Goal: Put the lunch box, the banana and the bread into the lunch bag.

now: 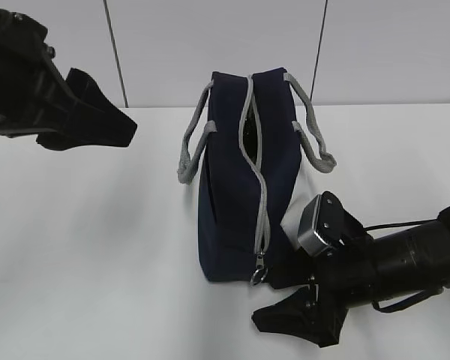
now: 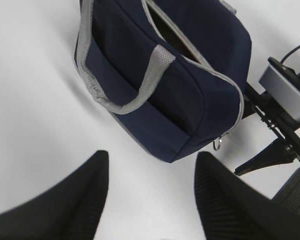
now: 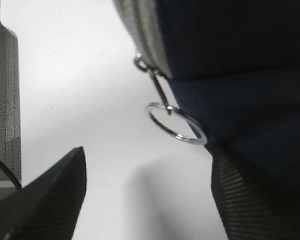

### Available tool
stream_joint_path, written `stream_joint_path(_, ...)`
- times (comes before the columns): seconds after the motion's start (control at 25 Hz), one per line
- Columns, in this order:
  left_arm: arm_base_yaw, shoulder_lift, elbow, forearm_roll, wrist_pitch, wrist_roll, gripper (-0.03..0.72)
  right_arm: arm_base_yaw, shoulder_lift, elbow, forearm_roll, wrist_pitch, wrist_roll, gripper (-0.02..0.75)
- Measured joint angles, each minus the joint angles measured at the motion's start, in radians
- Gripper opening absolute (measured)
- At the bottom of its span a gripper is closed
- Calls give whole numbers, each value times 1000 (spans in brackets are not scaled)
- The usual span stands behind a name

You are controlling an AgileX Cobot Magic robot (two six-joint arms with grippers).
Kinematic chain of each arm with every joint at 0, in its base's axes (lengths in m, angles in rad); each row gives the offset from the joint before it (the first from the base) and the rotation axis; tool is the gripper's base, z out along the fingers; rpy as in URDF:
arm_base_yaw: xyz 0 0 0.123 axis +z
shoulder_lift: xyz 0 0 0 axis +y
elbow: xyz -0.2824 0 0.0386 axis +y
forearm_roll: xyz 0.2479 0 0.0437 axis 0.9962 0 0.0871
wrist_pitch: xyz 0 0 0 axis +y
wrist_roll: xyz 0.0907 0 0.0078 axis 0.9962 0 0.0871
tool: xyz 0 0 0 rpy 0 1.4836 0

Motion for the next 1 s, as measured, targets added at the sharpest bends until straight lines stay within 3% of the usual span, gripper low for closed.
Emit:
stream_joint_path(0.36,0,0,0,0,25,0,382,0,18,0,99,14,-132,577)
stream_joint_path(0.64,0,0,0,1,37,0,382,0,27,0,109,73,-162,573)
stream_joint_path(1.0,0,0,0,1,45,0,382,0,27,-2,109,95,-168,424)
